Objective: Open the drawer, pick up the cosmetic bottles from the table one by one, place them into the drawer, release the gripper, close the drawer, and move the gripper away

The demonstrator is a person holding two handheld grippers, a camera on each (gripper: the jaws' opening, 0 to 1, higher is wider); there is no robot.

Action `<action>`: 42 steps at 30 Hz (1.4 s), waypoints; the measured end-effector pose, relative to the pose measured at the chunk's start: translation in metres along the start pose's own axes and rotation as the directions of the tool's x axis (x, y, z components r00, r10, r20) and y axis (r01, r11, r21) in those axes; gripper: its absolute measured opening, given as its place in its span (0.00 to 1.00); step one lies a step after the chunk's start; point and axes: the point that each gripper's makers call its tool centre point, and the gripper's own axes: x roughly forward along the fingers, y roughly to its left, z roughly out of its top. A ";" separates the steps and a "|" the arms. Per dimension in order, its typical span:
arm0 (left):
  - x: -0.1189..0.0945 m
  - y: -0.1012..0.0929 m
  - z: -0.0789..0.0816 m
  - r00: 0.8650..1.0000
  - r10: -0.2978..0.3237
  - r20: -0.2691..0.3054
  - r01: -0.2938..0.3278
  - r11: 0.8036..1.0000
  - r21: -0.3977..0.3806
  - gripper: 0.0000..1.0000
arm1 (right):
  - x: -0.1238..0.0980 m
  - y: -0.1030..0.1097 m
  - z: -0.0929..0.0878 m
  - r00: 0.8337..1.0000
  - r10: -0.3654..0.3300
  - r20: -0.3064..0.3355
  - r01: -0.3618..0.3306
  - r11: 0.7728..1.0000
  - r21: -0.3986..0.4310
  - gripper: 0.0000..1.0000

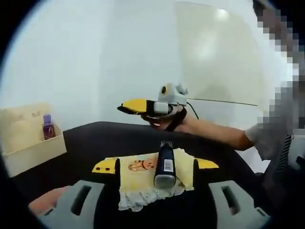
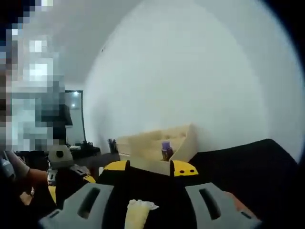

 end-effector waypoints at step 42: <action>0.010 -0.011 -0.021 0.998 -0.016 -0.064 0.016 1.000 0.009 0.28 | 0.005 0.016 -0.009 0.999 0.035 -0.035 -0.035 0.999 -0.016 0.29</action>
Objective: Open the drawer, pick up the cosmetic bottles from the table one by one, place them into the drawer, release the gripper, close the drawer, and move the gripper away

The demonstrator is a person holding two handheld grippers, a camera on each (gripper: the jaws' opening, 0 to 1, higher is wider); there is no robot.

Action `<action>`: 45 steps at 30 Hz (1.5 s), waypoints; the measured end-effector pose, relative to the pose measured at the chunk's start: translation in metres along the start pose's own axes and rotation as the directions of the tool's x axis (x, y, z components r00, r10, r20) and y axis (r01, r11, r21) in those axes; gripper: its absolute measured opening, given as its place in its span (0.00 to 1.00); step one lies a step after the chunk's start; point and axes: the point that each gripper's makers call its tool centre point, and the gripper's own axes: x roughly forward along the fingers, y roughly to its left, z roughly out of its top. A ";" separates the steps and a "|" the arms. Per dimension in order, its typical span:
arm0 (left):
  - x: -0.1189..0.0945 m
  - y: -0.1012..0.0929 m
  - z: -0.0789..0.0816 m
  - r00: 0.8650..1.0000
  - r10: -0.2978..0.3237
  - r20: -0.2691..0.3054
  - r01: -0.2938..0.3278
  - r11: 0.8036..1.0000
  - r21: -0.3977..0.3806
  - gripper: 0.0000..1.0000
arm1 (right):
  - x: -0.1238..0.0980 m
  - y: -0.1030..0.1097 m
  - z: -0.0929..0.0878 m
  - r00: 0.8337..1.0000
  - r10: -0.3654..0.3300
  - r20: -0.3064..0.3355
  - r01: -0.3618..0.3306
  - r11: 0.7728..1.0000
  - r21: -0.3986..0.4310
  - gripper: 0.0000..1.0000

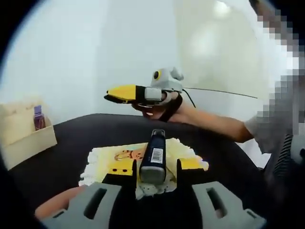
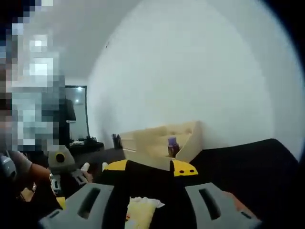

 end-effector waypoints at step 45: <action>-0.031 0.061 0.011 0.967 0.255 0.012 -0.255 0.967 -0.002 0.17 | -0.001 -0.005 -0.003 1.000 -0.021 -0.013 0.021 1.000 -0.015 0.29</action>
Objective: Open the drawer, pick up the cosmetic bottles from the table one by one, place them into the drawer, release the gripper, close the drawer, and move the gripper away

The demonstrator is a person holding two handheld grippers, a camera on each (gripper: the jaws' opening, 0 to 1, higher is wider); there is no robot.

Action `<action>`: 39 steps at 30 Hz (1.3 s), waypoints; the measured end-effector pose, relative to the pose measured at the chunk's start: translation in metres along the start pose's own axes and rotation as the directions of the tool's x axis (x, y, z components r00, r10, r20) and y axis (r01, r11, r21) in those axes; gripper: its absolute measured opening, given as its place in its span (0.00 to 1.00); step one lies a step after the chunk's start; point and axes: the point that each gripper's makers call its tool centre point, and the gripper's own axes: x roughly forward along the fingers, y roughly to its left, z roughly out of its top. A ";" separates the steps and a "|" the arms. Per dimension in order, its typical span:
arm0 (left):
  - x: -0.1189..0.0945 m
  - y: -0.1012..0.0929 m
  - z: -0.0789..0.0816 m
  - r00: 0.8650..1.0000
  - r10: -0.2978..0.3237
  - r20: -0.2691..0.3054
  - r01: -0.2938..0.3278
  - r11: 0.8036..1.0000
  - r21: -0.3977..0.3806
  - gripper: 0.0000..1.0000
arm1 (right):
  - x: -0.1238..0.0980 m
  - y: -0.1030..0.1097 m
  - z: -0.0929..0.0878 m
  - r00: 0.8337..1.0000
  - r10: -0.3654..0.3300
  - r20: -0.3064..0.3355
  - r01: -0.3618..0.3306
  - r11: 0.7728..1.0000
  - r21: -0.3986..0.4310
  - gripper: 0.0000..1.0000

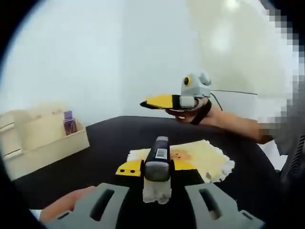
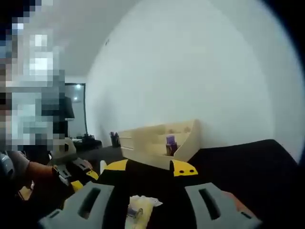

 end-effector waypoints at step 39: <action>-0.040 0.122 -0.023 0.899 0.425 -0.105 -0.437 0.888 -0.145 0.17 | 0.000 -0.002 -0.003 1.000 -0.008 -0.013 0.008 1.000 -0.004 0.29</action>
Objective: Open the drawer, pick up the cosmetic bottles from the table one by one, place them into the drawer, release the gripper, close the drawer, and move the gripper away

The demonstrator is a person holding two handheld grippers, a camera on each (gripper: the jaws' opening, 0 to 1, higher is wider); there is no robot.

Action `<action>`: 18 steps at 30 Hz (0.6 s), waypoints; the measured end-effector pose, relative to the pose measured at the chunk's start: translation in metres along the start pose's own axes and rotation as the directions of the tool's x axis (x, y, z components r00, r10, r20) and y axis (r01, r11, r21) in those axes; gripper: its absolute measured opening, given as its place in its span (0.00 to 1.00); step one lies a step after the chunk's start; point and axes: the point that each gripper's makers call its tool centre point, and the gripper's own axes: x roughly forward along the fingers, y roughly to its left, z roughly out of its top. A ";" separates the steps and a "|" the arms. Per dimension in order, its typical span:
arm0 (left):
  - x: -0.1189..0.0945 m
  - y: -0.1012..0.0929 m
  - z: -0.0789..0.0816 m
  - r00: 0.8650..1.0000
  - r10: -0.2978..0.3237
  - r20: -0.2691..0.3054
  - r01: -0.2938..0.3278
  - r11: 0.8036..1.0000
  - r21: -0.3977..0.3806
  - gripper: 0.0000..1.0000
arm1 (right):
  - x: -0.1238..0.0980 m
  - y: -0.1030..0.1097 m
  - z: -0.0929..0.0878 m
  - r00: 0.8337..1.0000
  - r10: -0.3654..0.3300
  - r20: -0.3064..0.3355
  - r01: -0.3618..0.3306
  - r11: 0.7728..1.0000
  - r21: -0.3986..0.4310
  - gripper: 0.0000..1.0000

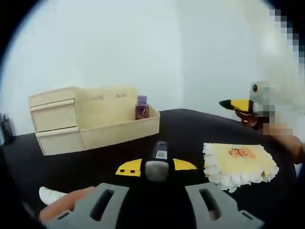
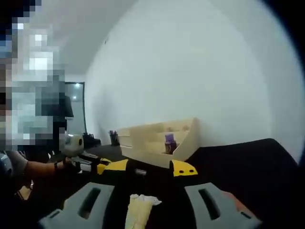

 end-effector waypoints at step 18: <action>0.002 -0.009 -0.010 0.999 -0.038 -0.027 0.037 0.999 -0.010 0.19 | 0.003 -0.006 -0.023 0.994 0.000 -0.108 0.014 0.992 0.128 0.30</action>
